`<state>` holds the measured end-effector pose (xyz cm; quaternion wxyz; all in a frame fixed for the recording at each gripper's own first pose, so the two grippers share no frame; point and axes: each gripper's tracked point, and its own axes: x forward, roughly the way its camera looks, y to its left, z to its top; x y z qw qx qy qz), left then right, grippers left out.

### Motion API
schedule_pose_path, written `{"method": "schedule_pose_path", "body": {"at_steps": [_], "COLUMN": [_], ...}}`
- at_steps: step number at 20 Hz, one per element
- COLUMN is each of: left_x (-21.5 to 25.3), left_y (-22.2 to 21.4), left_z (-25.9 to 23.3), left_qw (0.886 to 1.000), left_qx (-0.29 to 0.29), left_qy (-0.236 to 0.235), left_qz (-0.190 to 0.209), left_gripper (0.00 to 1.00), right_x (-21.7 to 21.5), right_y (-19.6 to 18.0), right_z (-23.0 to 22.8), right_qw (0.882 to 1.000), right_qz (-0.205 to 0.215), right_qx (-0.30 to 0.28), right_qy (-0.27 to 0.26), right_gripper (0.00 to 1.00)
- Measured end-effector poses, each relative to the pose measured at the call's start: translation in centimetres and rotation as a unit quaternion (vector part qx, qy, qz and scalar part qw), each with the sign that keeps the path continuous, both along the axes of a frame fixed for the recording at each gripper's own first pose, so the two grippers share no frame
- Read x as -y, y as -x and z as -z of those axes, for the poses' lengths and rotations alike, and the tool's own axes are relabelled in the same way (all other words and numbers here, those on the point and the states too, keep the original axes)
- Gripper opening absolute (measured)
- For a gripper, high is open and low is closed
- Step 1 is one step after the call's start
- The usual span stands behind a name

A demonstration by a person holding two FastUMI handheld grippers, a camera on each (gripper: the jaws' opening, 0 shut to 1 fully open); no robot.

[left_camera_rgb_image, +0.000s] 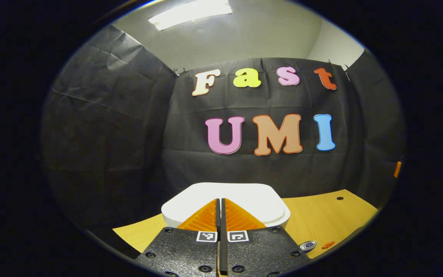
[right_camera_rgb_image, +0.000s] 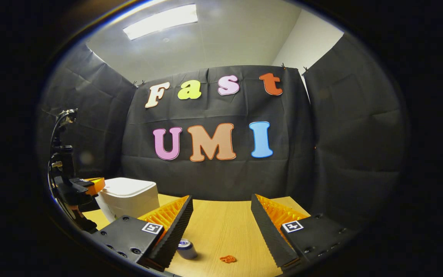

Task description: Press the lid of the desktop garbage bin to open it, pick up the crumpled paper on the desktop and throw it into the bin, then pick up the pop can on the desktop and drop it into the bin, and finally close the garbage bin lid.

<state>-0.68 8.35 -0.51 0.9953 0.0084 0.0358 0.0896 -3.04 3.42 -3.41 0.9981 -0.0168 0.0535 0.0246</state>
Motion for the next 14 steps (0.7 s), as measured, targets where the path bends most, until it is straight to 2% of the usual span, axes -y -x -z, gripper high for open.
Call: {"method": "schedule_pose_path", "body": {"at_steps": [8,9,14], "left_x": [0.1,0.1,0.2], "left_y": [0.2,0.2,0.0], "left_z": [0.5,0.4,-0.5], "left_qw": [0.999,0.999,0.999], "left_qx": [0.006,0.011,0.023], "left_qy": [-0.035,-0.032,-0.022], "left_qz": [0.011,0.008,0.010], "left_gripper": [0.00,0.00,0.00], "right_x": [-0.5,-0.7,-1.4], "right_y": [-0.5,-0.5,-1.1], "right_z": [2.3,2.5,3.2], "right_qw": [0.999,0.999,0.999], "right_qz": [-0.003,-0.006,-0.017], "right_qx": [-0.035,-0.036,-0.040], "right_qy": [0.003,0.005,0.009], "right_gripper": [0.96,0.94,0.96]}}
